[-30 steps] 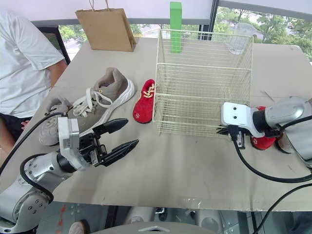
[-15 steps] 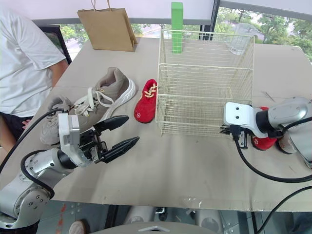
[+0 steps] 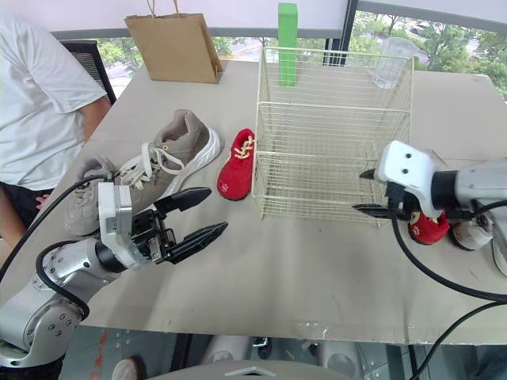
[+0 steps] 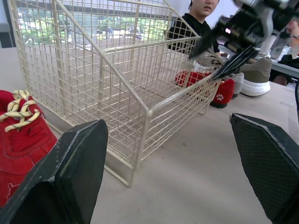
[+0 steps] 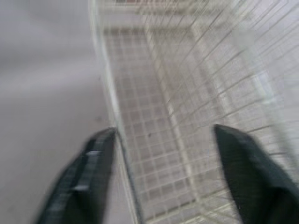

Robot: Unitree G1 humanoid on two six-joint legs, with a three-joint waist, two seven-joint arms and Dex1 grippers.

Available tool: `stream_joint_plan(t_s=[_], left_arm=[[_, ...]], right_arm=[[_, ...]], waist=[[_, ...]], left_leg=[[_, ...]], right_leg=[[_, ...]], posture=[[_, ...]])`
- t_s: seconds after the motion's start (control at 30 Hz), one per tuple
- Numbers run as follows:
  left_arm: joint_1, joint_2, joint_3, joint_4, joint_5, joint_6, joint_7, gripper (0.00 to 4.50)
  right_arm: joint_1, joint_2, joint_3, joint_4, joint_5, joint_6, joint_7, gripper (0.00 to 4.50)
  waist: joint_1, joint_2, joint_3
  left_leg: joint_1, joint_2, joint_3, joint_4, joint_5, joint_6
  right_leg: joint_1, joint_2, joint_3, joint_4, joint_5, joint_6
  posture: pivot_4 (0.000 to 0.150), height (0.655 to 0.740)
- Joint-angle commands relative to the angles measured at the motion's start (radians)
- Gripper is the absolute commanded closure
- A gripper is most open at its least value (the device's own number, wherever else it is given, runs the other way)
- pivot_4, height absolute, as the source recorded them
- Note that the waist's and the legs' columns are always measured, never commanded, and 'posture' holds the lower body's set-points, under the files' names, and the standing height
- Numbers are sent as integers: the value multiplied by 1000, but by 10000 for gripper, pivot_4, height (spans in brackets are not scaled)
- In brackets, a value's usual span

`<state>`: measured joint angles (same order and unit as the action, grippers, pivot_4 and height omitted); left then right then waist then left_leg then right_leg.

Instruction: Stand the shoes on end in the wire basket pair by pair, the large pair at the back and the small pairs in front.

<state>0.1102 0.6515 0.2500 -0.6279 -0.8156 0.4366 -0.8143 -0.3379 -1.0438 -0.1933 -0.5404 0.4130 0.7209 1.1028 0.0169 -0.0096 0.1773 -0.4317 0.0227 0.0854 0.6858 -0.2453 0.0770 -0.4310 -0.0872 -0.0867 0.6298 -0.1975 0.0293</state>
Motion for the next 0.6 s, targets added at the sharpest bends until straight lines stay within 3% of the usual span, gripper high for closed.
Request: stream_joint_plan(t_s=[0.03,0.2,0.27,0.43,0.5,0.6], left_arm=[[-16,-2,-1,17,-7,-10,-14,0],[-66,-22,-27,73,-8,-8,-20,0],[-96,-35,-35,91,-13,5,1,0],[-206,-106,-34,125,-6,59,173,0],[-258,-143,-13,137,-37,100,272,0],[-265,-124,27,153,-33,131,306,0]], right_arm=[[35,29,-220,-97,168,59,-6,910],[82,136,-339,-203,310,83,-134,910],[69,249,-323,-249,331,31,-260,910],[55,379,-208,-319,470,67,-443,910],[70,399,-140,-330,480,45,-449,910],[99,403,-44,-326,431,-5,-423,910]], waist=[[0,0,0],[0,-1,0],[-1,-3,-2],[-2,-3,-2],[0,-4,-2],[-3,-5,-3]], left_leg=[[0,0,0,0,0,0],[1,0,-1,0,-2,3],[1,0,0,0,-2,3],[2,0,1,1,-1,2],[2,-1,0,1,1,0],[2,-1,1,1,1,0]], right_leg=[[0,0,0,0,0,0],[1,1,0,1,0,0],[1,0,0,2,0,0],[0,1,4,7,0,1],[0,2,3,7,1,2],[0,3,4,8,2,3]], posture=[[1500,7400],[1500,7400],[1500,7400],[1500,7400],[1500,7400],[1500,7400]])
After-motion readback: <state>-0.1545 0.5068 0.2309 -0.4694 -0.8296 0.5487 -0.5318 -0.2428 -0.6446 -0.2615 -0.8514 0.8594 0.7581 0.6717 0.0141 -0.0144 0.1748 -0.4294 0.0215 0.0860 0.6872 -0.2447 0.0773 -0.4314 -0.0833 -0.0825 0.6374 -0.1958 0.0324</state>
